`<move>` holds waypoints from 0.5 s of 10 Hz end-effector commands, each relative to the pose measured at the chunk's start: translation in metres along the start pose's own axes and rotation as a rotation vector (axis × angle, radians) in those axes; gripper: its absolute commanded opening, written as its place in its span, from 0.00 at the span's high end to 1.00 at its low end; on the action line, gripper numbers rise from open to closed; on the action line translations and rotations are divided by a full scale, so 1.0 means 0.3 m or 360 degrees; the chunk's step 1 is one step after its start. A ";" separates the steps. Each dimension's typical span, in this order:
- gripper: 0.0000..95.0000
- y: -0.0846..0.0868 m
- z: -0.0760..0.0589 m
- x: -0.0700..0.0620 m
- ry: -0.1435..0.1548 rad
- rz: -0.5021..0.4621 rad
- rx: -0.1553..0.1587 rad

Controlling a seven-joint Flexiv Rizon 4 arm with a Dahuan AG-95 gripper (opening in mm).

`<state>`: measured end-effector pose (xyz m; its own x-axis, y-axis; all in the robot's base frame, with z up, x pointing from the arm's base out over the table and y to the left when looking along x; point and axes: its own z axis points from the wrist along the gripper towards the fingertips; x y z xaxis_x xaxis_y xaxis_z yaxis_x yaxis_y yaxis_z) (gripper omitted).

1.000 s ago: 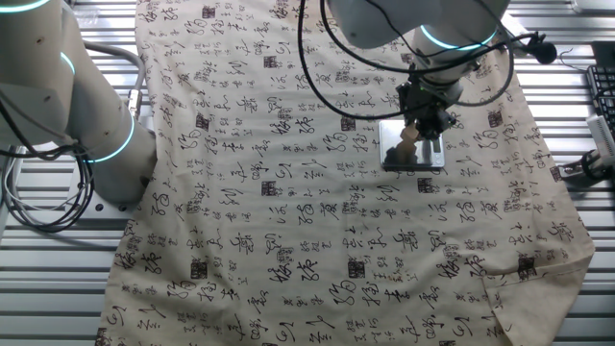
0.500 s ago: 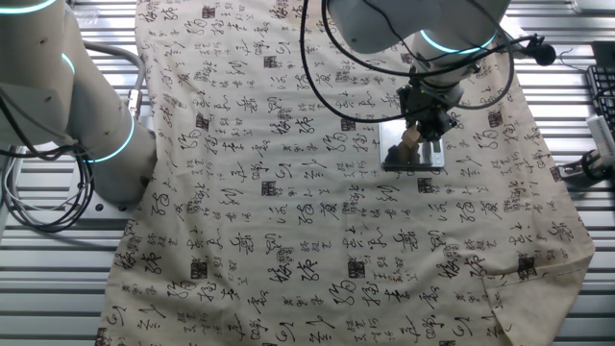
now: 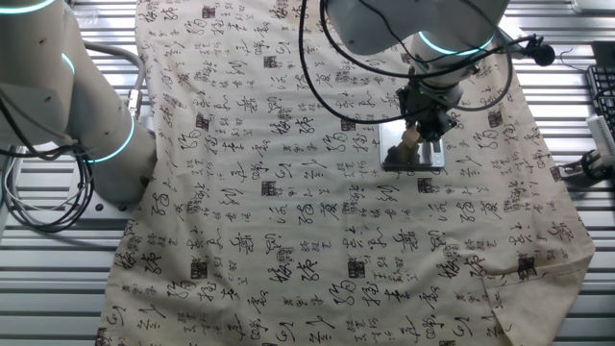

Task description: Place the block on the scale

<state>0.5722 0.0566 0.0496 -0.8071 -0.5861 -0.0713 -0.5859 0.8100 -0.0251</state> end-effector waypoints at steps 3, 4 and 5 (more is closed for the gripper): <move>1.00 0.000 0.000 -0.001 -0.0001 -0.0020 0.0007; 1.00 0.000 0.000 -0.001 0.0000 -0.0023 0.0010; 0.80 0.000 0.000 -0.001 0.0001 -0.0028 0.0013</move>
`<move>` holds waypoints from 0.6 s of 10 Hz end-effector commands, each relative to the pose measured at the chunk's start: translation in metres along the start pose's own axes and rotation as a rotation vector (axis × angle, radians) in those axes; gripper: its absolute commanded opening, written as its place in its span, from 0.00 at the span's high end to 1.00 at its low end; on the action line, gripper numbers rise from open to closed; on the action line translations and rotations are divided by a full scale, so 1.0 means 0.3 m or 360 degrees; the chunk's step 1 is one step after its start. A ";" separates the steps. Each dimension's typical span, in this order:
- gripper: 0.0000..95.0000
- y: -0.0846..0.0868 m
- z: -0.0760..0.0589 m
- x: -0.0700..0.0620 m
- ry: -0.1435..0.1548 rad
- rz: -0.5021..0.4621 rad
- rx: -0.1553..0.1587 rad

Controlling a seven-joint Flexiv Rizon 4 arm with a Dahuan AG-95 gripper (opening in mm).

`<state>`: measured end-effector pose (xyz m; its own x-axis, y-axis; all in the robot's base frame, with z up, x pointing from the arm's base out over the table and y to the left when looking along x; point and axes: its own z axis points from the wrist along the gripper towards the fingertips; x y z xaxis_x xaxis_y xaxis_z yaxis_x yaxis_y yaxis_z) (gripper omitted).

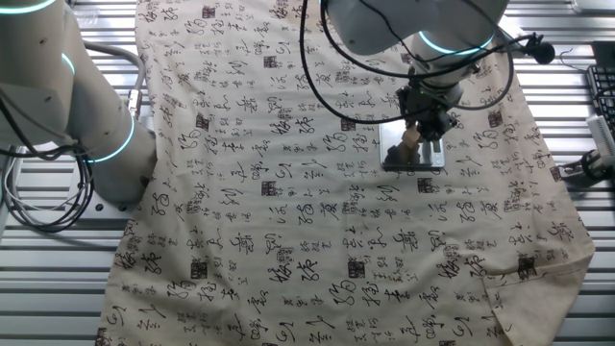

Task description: Place the block on the scale

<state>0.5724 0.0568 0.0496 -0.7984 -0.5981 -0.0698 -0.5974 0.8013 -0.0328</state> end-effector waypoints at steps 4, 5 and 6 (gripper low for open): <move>0.80 0.000 0.000 0.000 -0.0010 -0.0020 0.0014; 0.80 0.000 0.000 0.000 -0.0013 -0.0025 0.0014; 0.60 0.000 0.000 0.000 -0.0013 -0.0034 0.0015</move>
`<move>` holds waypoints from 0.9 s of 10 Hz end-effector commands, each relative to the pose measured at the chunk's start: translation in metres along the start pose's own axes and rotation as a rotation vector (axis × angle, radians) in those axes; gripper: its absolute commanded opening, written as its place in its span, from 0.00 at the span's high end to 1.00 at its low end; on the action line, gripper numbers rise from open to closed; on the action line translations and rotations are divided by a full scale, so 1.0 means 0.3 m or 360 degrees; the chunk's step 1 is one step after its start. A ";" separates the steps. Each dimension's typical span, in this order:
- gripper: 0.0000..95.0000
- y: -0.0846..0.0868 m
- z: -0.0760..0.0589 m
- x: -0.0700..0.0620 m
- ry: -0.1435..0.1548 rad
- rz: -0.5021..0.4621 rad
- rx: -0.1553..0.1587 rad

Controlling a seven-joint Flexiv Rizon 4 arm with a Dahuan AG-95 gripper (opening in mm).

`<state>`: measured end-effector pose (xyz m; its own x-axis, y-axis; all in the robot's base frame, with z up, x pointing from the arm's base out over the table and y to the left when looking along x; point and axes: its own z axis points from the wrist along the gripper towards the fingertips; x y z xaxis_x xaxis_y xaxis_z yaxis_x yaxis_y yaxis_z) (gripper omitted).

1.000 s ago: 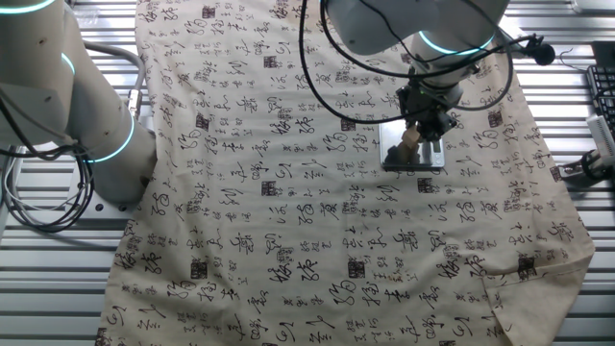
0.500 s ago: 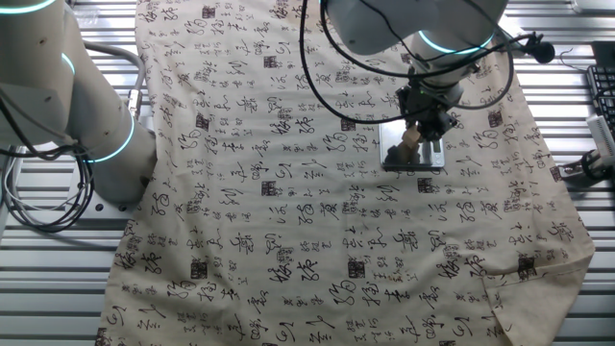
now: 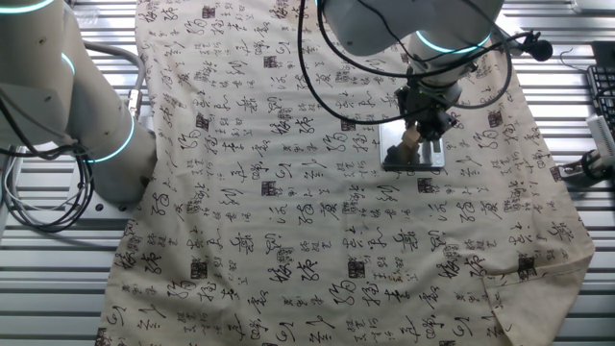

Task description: Place the block on the scale

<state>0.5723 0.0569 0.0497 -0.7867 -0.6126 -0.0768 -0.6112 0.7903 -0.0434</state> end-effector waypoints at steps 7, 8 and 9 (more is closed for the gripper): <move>0.60 -0.001 0.001 -0.001 -0.0011 -0.0020 0.0010; 0.60 -0.001 0.001 -0.001 -0.0013 -0.0024 0.0010; 0.60 0.000 -0.004 -0.001 -0.0012 -0.0025 0.0010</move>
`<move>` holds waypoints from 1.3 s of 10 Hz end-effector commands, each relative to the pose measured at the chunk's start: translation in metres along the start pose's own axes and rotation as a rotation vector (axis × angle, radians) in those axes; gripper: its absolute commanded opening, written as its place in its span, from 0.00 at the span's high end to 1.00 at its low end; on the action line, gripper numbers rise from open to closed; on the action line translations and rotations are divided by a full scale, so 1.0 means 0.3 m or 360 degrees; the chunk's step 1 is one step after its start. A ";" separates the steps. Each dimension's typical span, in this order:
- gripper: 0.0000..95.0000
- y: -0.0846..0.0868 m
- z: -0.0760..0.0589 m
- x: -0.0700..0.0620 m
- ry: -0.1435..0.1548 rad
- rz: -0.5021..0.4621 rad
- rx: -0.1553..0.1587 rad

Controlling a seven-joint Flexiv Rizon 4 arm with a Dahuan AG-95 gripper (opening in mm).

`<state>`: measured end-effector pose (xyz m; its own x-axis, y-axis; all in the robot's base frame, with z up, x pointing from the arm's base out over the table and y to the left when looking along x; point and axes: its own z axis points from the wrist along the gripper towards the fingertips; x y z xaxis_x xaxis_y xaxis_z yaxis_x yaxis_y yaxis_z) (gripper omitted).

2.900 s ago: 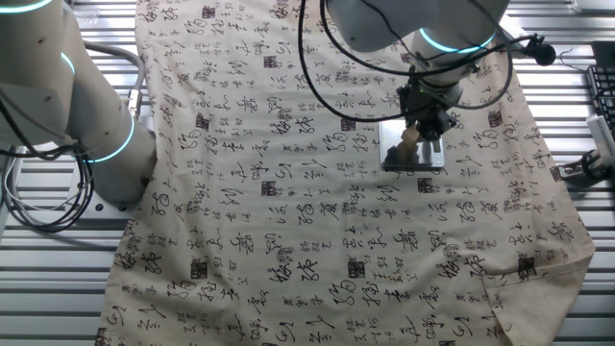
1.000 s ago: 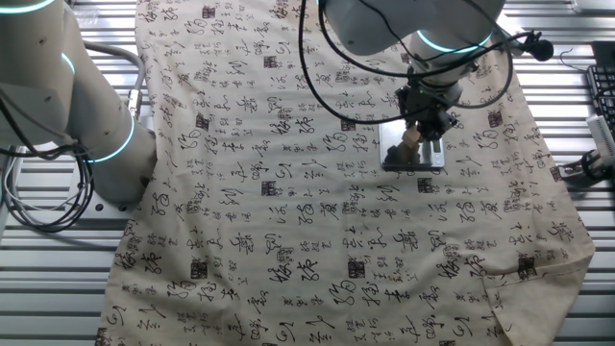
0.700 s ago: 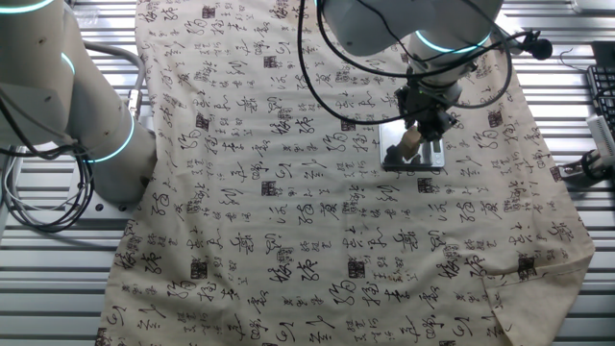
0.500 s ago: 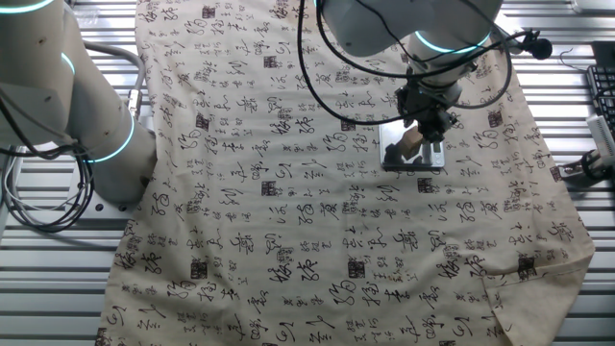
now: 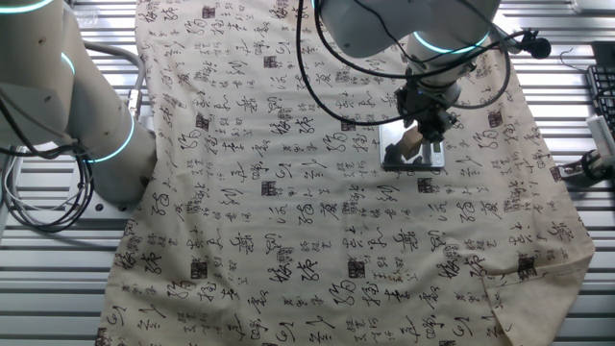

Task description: Place the block on the scale

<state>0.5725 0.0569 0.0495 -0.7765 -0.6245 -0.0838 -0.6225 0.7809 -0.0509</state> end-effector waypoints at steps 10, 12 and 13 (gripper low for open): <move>0.60 0.063 -0.184 -0.069 0.0076 0.0065 -0.0038; 0.80 0.077 -0.202 -0.076 0.0072 0.0074 -0.0039; 0.80 0.085 -0.212 -0.079 0.0068 0.0078 -0.0040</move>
<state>0.5673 0.0910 0.1148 -0.8091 -0.5860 -0.0437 -0.5856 0.8103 -0.0224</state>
